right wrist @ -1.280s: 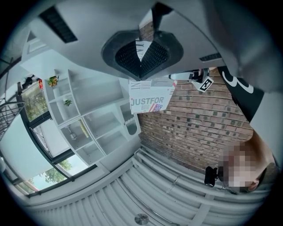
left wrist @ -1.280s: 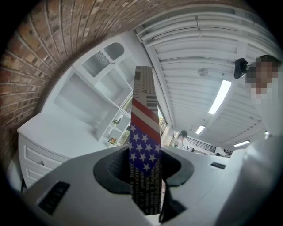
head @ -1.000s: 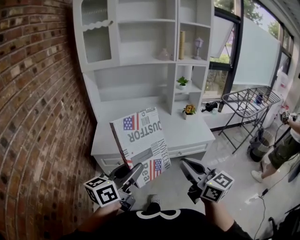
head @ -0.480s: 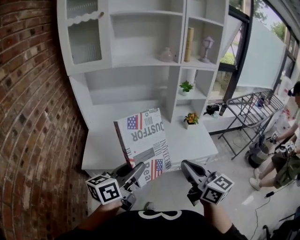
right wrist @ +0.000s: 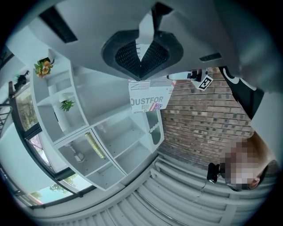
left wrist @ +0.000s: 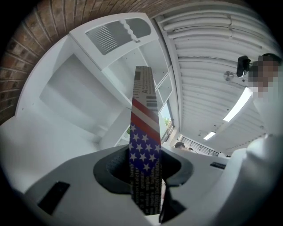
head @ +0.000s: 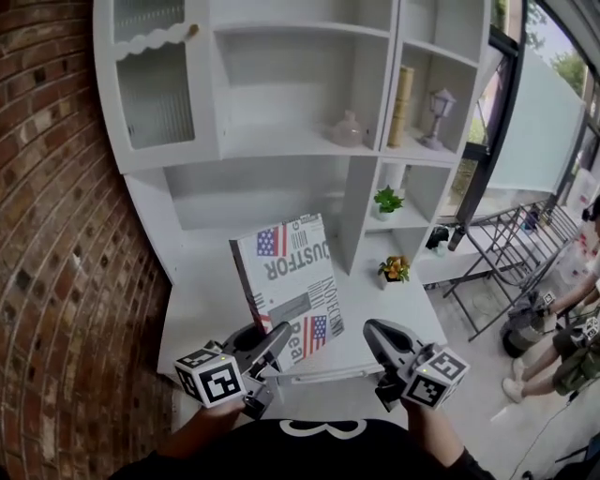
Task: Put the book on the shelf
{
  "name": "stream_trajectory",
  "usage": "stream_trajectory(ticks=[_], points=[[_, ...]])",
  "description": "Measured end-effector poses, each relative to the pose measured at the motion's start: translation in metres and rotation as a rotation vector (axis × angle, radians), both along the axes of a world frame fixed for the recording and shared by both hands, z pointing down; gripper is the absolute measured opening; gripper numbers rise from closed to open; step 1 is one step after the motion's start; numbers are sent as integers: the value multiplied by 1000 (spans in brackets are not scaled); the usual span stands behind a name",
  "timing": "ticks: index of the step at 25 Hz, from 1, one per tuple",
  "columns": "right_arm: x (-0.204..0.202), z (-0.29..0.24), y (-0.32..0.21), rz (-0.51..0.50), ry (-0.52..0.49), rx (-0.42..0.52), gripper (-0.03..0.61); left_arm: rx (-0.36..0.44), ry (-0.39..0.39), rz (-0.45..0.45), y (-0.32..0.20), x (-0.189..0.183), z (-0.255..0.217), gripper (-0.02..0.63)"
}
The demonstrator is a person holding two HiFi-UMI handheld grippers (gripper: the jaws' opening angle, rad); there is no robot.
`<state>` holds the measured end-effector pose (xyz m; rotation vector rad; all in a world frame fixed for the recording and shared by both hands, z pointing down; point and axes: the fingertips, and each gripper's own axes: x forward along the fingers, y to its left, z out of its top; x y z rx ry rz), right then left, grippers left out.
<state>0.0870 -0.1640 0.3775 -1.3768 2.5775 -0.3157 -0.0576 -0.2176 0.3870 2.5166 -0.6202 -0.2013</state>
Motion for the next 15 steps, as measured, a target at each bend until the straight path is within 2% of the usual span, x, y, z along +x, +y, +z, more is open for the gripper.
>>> stream_trajectory(ticks=[7,15], points=[[9,-1,-52,-17,-7,12,6,31,-4,-33,-51,5,-8,149],[1,11,-73,-55,0,5,6,56,-26,-95,-74,-3,-6,149]])
